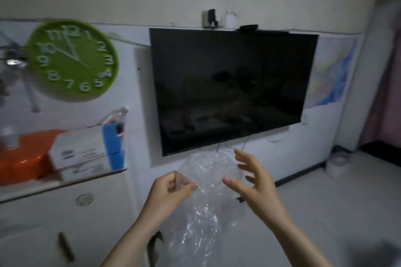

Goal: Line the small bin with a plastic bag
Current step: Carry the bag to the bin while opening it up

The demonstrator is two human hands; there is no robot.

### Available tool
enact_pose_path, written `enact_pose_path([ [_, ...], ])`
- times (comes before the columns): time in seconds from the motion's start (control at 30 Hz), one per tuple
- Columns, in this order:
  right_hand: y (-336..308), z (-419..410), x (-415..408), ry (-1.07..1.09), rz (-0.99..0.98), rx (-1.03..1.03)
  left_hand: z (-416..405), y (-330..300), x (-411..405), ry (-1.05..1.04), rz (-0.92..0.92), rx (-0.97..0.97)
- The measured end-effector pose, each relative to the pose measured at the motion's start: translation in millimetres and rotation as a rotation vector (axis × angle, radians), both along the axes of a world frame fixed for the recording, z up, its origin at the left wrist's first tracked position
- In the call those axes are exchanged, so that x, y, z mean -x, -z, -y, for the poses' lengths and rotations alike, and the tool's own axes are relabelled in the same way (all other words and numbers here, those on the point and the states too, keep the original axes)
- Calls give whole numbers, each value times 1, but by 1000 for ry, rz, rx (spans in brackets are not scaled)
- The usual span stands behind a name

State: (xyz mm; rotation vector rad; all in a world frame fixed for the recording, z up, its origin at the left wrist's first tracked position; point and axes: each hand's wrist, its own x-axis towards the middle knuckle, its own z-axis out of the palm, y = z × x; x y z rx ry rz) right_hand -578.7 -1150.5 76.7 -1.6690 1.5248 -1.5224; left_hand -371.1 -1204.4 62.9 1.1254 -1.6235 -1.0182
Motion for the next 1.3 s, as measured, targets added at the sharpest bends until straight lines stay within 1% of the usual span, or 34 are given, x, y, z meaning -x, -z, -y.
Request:
enact_pose_path([
  [0.1,17,36,24,139,88,-122,67,-4,21,55,-73,-10],
  [0.2,36,69,48,225,272,-273,123,-7,52,124,-154,-33],
  [0.27,49,90,66,245,406,-295,152,-5,84,198,-160,-50],
  [0.33,57,108,88,308,446,-259,176,-1,117,265,-157,-40],
  [0.43,64,135,127,412,430,-149,215,8,164,329,-102,-12],
  [0.57,68,174,196,557,445,-44,269,20,230,344,-35,66],
  [0.7,63,227,277,587,355,21,331,21,306,387,10,116],
  [0.83,52,284,367,625,282,34,397,13,389,464,41,76],
  [1.03,43,337,494,756,256,55,481,19,501,461,97,97],
  [1.3,44,385,650,1103,176,151,593,47,673,708,179,50],
])
